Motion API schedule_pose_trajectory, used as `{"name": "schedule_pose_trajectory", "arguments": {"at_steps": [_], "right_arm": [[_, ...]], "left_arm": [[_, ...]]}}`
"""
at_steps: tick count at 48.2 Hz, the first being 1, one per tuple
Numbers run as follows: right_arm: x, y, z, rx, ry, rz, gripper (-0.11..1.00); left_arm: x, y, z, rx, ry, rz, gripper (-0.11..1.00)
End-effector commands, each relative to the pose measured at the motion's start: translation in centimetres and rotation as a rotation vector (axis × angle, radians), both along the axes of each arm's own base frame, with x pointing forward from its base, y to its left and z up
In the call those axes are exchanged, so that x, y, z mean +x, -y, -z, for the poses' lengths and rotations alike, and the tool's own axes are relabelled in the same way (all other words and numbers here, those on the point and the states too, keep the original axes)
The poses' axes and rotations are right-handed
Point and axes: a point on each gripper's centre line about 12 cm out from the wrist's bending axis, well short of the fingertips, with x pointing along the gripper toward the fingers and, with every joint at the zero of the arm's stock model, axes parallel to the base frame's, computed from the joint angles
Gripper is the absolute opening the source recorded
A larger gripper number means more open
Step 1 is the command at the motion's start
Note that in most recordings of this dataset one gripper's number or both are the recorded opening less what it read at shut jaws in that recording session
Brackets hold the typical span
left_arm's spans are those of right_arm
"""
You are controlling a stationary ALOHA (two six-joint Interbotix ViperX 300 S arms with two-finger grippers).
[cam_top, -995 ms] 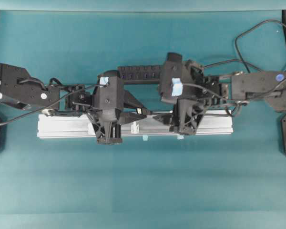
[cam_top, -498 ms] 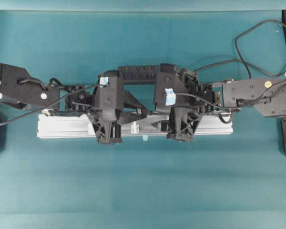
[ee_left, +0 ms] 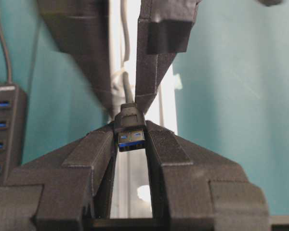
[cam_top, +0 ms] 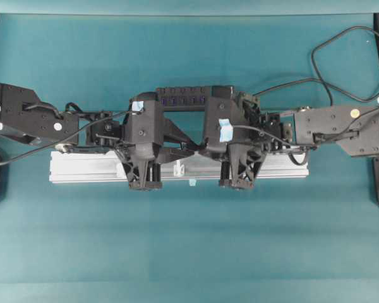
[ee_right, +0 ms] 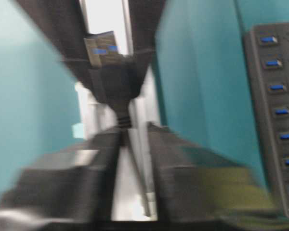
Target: Pass the USB cable through three rings with both arms.
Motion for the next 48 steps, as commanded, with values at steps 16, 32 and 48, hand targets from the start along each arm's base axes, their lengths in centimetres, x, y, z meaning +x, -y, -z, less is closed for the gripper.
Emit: {"name": "schedule_pose_trajectory", "arguments": {"at_steps": [16,32,48], "right_arm": [[0.5,0.0,-1.0,0.003,0.009,0.008,-0.07],[0.0,0.3,-0.1,-0.011,-0.149,0.033,-0.07],[-0.6,0.5,1.1,-0.015,-0.259,0.048,-0.07]], "left_arm": [[0.0,0.3,-1.5,-0.005,0.042,0.003,0.23],[-0.6,0.3,-1.5,-0.016,0.041,-0.003,0.22],[-2.1,0.1,-1.6,-0.081,0.005,-0.046,0.93]]}}
